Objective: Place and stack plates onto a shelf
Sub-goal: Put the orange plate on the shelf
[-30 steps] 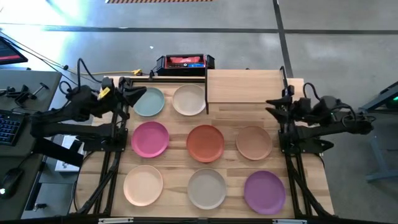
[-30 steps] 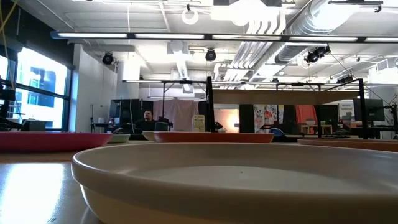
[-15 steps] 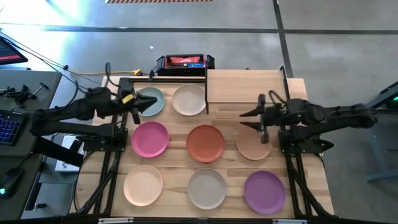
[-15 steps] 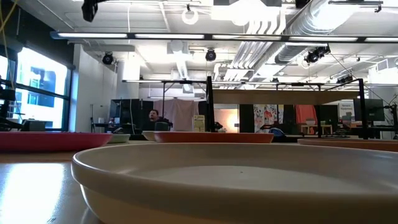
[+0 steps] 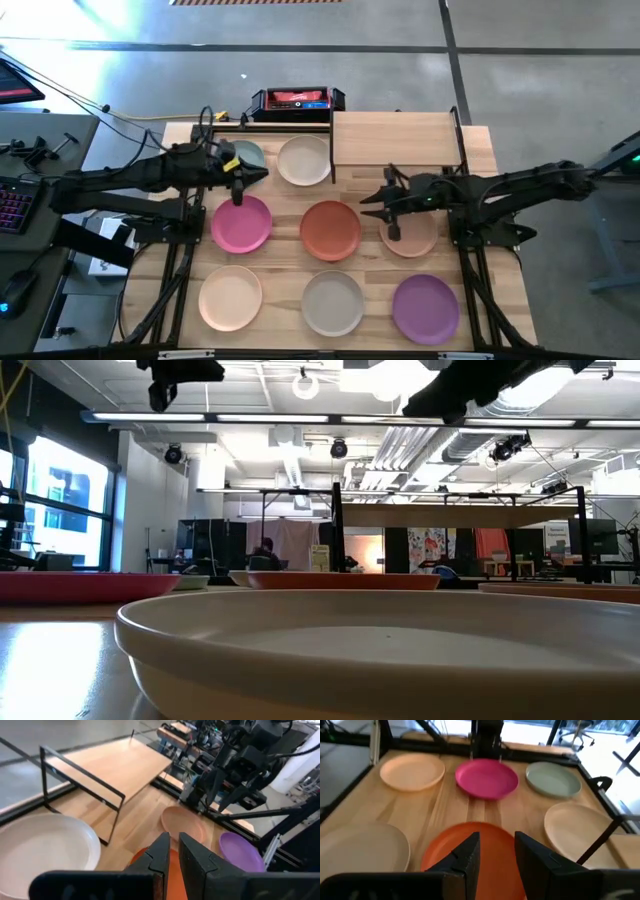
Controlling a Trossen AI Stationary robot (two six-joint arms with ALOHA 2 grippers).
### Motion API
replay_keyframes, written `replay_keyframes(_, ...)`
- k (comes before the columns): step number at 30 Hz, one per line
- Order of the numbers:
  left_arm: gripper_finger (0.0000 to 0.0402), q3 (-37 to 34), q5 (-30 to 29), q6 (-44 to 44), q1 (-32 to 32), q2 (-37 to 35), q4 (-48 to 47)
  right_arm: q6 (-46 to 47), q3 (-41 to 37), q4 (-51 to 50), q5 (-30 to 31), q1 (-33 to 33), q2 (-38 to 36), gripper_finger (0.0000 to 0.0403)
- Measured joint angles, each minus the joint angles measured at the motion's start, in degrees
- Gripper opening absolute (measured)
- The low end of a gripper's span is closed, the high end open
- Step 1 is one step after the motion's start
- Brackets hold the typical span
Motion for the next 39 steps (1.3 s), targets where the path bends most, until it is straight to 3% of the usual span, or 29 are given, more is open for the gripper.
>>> replay_keyframes(9,0.0028,0.0,0.61,-1.27,0.0,3.52,0.09,1.2,0.0,5.98,0.0,0.0,6.52,0.0108)
replay_keyframes(19,0.0028,0.0,0.59,-1.27,0.0,4.22,0.58,-1.93,0.0,1.46,0.09,0.43,11.73,0.0108)
replay_keyframes(27,0.0028,0.0,0.57,-1.23,0.0,4.18,1.38,-14.39,0.0,2.97,-10.64,1.35,14.44,0.0108)
replay_keyframes(39,0.0028,0.0,0.2,0.41,0.0,4.18,1.34,-14.6,-0.01,2.87,-18.83,0.56,21.27,0.0108)
